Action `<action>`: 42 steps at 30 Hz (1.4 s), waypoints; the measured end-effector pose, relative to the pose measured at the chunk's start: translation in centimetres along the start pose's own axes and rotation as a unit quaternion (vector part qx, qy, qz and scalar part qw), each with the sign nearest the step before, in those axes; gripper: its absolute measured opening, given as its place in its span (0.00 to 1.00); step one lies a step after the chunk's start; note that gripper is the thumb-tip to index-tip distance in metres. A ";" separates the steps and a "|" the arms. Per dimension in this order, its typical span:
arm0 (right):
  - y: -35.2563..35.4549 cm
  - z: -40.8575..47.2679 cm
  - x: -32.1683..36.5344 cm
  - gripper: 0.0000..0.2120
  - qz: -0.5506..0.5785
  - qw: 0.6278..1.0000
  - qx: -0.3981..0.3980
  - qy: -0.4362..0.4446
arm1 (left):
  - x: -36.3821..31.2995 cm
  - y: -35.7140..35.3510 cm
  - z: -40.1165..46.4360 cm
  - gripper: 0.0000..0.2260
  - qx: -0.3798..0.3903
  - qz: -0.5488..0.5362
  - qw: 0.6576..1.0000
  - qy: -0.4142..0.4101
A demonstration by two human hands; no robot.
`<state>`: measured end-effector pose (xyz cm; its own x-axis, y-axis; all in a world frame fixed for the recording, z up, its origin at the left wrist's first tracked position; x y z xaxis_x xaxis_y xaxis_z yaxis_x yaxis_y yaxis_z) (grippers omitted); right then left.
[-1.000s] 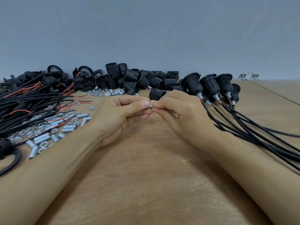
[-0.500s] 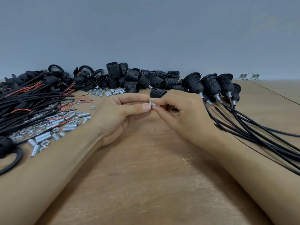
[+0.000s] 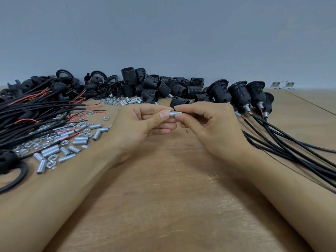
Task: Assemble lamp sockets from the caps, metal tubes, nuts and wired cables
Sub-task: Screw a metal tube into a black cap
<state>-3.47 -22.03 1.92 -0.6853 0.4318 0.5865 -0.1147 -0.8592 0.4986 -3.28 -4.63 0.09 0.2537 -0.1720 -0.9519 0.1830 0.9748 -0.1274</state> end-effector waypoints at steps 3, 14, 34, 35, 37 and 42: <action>0.0 0.0 -0.3 0.06 0.016 0.999 0.004 -0.042 | -0.1 -0.1 -0.1 0.13 0.006 0.008 1.000 -0.018; -0.2 -0.1 -0.3 0.05 0.071 0.996 0.006 -0.058 | -0.3 -0.1 -0.1 0.11 -0.015 0.027 0.998 -0.053; -0.3 0.4 -1.5 0.12 0.106 0.982 -0.018 -0.156 | -0.6 0.1 -0.1 0.26 0.018 0.048 0.994 -0.100; -0.2 0.4 -1.5 0.12 0.111 0.981 -0.024 -0.160 | -0.7 0.1 0.0 0.26 0.016 0.042 0.993 -0.111; -0.2 0.4 -1.6 0.13 0.116 0.979 -0.029 -0.164 | -0.9 0.1 0.0 0.25 0.002 0.034 0.992 -0.123; -0.3 0.4 -1.5 0.15 0.099 0.979 -0.025 -0.175 | -1.0 -0.2 -0.2 0.31 0.023 0.075 0.990 -0.117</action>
<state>-2.08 -22.32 1.15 -0.4111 0.3158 0.8552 -0.0463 -0.9441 0.3264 -3.78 -4.67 1.02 0.4941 -0.0591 -0.8674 0.1685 0.9853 0.0288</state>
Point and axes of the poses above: each hand's wrist, its own z-axis towards the middle knuckle, its own y-axis out of the back of the hand, x = y × z, the point moved 3 cm from there along z, towards the middle knuckle, and after that the axes turned 5 degrees about -y, right-handed, at the moved point
